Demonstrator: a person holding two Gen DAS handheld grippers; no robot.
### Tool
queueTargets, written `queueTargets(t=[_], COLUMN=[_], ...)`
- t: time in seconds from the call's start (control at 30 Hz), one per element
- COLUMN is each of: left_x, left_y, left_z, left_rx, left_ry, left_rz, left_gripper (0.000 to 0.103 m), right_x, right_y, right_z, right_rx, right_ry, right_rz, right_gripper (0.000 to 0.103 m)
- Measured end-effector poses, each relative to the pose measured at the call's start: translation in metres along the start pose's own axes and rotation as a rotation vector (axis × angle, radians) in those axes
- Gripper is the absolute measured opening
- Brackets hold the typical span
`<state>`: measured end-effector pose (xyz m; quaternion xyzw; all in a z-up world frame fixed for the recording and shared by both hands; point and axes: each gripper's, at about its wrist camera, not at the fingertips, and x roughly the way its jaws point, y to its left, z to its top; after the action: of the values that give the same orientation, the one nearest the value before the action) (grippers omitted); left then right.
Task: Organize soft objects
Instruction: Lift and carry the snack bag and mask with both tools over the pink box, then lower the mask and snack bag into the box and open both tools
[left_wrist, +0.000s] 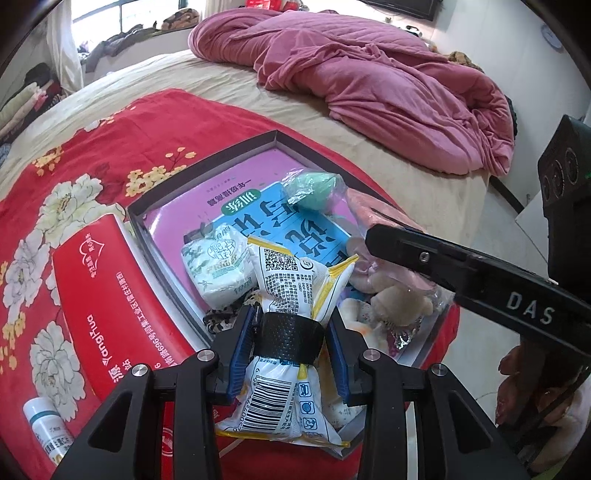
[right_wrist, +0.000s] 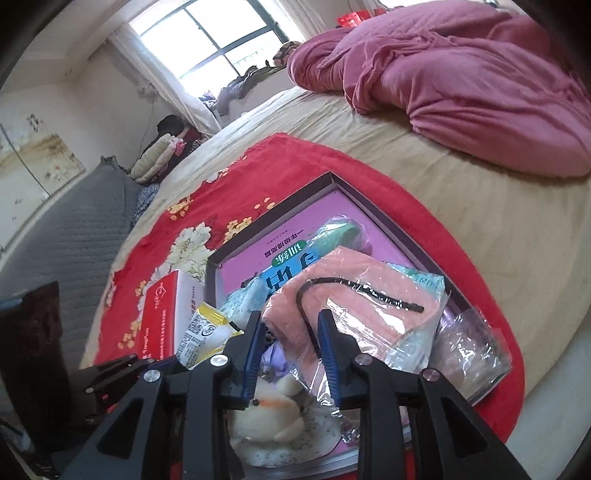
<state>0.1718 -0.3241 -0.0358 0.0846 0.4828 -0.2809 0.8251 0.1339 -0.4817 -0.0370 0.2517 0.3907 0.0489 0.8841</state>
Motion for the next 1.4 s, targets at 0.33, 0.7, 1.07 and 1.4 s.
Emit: queueTargets(t=[0.33,0.7,1.07,1.4], left_x=[0.000,0.008,0.021,0.025], left_y=[0.002,0.003,-0.001,-0.004], left_z=[0.001,0.007,0.015,0.020], left_rx=[-0.010,-0.023,-0.021,-0.026], left_ry=[-0.002,0.003,0.023,0.025], left_rz=[0.001,0.001,0.005,0.004], left_gripper=[0.039,0.039,0.040,0.040], right_x=[-0.003,-0.007,0.000,0.007], right_y=[-0.002,-0.007,-0.010,-0.006], right_z=[0.001,0.006,0.016,0.028], right_rx=[0.018,0.015,0.001,-0.024], right_ry=[0.001,-0.004,0.013,0.023], right_rz=[0.010,-0.055,-0.108,-0.123], right_gripper=[0.048,0.048,0.049,0.051])
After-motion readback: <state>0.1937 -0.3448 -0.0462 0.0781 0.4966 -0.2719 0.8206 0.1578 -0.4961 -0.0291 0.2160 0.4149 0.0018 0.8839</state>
